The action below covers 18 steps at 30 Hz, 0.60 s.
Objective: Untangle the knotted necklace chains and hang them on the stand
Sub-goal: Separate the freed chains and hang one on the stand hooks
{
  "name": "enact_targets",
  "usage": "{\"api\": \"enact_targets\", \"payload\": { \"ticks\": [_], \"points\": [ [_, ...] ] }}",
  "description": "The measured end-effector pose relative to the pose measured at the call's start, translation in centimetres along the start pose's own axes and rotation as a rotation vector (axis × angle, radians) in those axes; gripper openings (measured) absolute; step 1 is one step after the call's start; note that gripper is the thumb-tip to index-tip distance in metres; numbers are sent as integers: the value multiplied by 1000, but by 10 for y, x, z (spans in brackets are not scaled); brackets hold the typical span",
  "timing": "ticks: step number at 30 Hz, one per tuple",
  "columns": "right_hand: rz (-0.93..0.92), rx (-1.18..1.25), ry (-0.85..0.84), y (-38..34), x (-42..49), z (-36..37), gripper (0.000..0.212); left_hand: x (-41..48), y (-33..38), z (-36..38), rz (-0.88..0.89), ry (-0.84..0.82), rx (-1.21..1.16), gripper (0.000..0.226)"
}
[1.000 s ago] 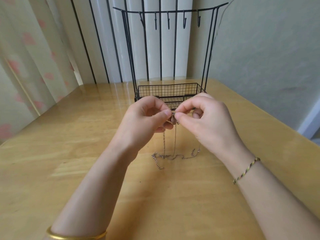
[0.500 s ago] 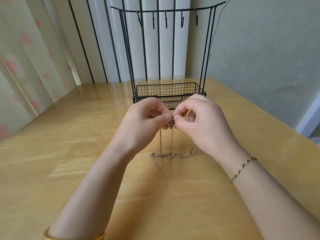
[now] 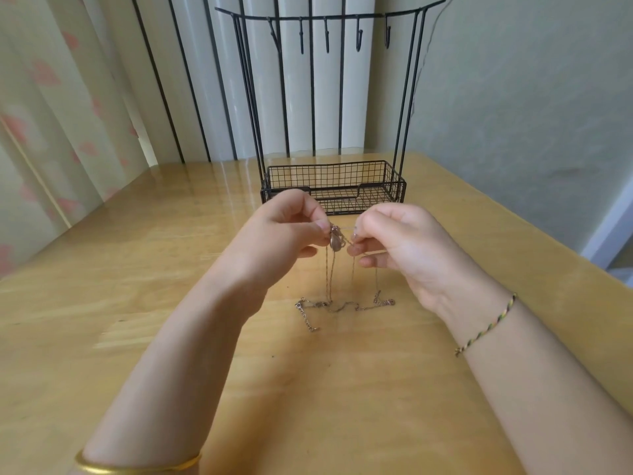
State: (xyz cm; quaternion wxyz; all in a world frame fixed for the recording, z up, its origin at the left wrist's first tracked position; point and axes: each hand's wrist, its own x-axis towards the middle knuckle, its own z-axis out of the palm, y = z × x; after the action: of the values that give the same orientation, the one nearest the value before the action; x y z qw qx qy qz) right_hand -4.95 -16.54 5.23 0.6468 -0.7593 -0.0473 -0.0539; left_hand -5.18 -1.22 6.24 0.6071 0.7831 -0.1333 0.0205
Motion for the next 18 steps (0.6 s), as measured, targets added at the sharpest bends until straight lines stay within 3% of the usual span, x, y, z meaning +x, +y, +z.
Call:
{"api": "enact_targets", "payload": {
  "ticks": [8, 12, 18],
  "points": [
    [140, 203, -132, -3, -2, -1, 23, -2, 3, 0, -130, -122, -265, 22],
    [50, 50, -58, -1, -2, 1, 19, -1, 2, 3, -154, -104, -297, 19],
    [-11, 142, -88, -6, -4, -1, 21, 1, -4, 0, -164, -101, -354, 22]
  ]
}}
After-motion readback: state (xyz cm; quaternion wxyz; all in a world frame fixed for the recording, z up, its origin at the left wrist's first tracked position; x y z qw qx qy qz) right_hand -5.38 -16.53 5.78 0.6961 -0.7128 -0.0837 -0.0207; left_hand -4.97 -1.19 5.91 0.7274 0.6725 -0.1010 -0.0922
